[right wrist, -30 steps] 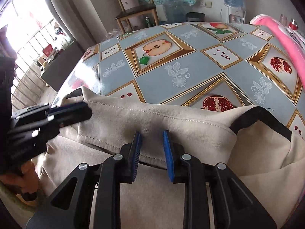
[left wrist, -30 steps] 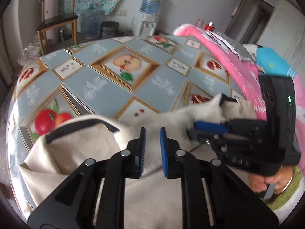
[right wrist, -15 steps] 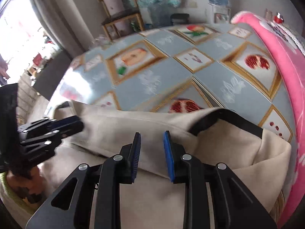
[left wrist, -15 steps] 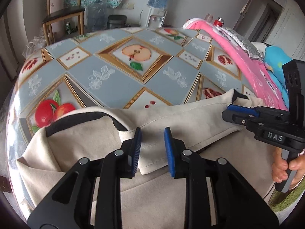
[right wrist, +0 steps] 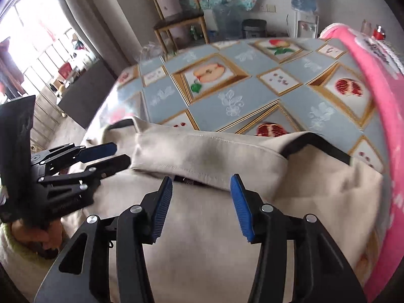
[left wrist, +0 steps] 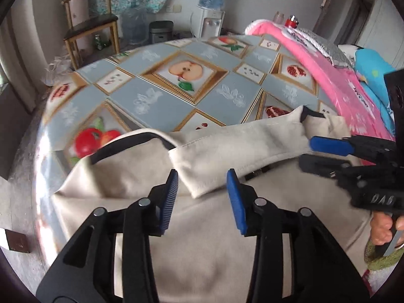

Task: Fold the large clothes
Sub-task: 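Open both grippers and release the collar onto the folded jacket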

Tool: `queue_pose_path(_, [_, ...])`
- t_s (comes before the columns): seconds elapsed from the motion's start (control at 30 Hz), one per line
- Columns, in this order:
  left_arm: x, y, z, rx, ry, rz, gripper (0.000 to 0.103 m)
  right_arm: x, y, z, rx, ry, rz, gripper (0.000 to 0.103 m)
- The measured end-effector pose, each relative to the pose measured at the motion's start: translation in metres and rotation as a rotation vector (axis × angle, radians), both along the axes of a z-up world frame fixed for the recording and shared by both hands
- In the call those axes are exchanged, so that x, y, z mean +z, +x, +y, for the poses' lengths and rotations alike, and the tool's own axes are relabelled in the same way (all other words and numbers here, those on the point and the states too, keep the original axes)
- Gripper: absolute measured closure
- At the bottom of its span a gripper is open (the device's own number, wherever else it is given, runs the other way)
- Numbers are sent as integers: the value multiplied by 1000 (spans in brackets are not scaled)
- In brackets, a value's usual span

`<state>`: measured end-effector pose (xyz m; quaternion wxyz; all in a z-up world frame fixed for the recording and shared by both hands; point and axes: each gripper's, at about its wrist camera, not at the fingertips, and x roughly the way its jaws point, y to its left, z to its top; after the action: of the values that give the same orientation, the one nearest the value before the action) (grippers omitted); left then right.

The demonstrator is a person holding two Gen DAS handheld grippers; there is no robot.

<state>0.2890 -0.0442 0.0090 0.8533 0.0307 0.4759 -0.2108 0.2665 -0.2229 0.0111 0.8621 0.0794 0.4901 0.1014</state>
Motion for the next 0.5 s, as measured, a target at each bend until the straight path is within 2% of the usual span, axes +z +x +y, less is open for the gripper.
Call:
queue_pose_path(0.03, [9, -10, 6, 7, -1, -14, 58, 7, -15, -6, 1, 13, -10, 45])
queue_pose_path(0.07, [21, -23, 15, 20, 9, -33, 50, 16, -29, -10, 5, 28, -23, 37])
queue_pose_path(0.1, [32, -39, 24, 31, 14, -56, 42, 25, -47, -14, 12, 38, -44, 34])
queue_pose_path(0.2, [56, -86, 54, 64, 15, -113, 27, 42, -94, -18, 38, 13, -76, 27])
queue_pose_path(0.33, [62, -141, 90, 138, 2, -120, 23, 43, -142, -19, 74, 24, -55, 26])
queue_pose_path(0.5, [37, -203, 129, 261, -33, -89, 22, 24, -183, 6, 120, 109, 21, 26])
